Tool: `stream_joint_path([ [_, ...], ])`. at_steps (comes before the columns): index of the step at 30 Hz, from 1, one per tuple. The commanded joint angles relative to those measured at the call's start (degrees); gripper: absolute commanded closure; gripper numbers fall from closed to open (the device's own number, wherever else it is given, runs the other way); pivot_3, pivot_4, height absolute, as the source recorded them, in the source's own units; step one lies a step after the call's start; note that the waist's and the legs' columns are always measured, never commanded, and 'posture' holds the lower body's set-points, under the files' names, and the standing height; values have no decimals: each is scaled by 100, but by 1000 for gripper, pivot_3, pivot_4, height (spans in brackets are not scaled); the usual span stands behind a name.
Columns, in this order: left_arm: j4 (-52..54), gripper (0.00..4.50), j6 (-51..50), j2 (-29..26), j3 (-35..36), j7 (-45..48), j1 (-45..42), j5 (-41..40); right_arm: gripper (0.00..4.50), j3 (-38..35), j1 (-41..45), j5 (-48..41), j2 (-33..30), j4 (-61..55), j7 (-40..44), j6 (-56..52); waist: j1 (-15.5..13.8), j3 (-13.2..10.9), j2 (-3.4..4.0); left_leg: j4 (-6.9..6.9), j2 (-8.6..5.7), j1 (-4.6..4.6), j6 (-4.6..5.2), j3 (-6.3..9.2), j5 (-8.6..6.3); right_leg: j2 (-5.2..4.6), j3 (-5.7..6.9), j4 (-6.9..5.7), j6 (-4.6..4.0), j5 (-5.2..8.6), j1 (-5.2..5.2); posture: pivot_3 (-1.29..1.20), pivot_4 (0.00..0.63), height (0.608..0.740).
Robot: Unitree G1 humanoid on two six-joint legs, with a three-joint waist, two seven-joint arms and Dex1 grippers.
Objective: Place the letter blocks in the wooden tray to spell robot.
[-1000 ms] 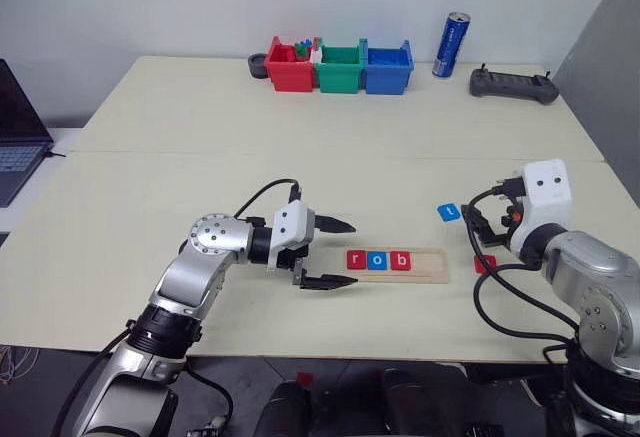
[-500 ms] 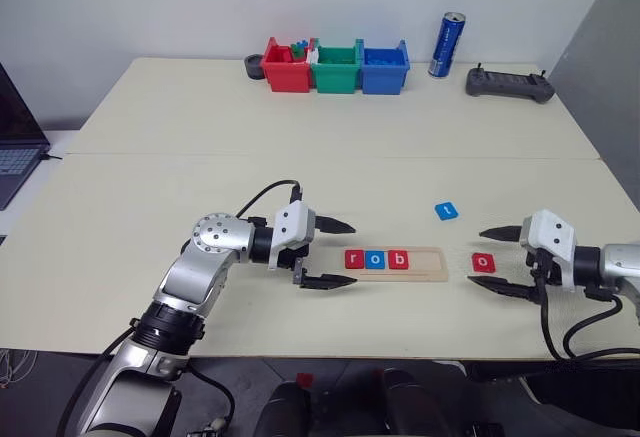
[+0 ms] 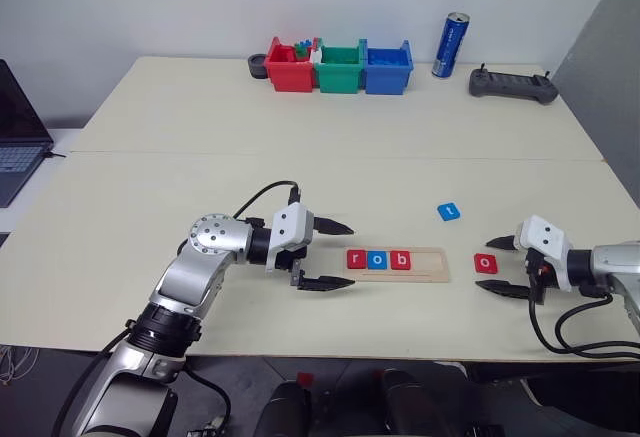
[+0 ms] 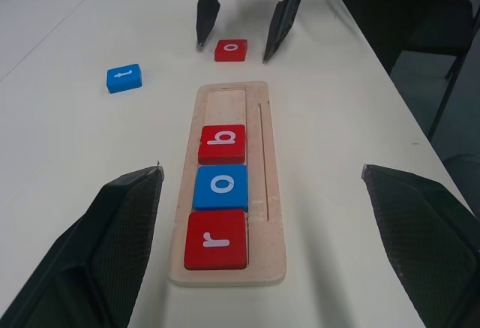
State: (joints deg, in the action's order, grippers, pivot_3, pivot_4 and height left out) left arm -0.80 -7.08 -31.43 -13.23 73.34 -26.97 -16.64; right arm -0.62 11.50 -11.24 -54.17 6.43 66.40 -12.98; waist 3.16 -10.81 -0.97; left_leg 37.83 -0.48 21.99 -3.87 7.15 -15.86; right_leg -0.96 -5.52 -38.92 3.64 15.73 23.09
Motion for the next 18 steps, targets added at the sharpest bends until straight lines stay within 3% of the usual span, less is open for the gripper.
stream_joint_path([
  [1,208,0,34,-53,43,46,7,-57,16,42,0,5,-22,-37,36,-251,1,0,0,0,0,0,0,-1,0,0,0,-1,0,0,0,0,150,740],
  [6,173,0,48,-34,38,56,-32,-50,16,15,-63,-57,-10,-121,51,-381,-3,0,0,1,0,-1,0,2,0,0,1,-1,0,0,-2,0,150,740],
  [7,154,0,57,-32,43,61,-44,-49,182,7,-43,-52,3,-121,37,-346,-3,0,0,1,0,-1,0,1,0,0,1,-1,0,0,-2,0,150,740],
  [10,137,0,68,-21,45,61,-57,-42,908,-14,-22,-13,23,-89,-9,-193,-1,0,0,1,0,-2,0,1,0,0,1,-1,0,0,-2,0,150,740],
  [16,139,0,59,-8,44,63,-54,-40,3053,-16,10,-15,23,-167,90,208,1,0,0,3,0,-2,0,-1,0,0,0,-2,0,0,-2,0,150,740],
  [18,132,0,56,-8,48,68,-61,-42,3061,-7,89,-9,43,-203,108,309,2,0,0,3,0,-2,0,0,0,0,0,-3,0,0,-2,0,150,740],
])
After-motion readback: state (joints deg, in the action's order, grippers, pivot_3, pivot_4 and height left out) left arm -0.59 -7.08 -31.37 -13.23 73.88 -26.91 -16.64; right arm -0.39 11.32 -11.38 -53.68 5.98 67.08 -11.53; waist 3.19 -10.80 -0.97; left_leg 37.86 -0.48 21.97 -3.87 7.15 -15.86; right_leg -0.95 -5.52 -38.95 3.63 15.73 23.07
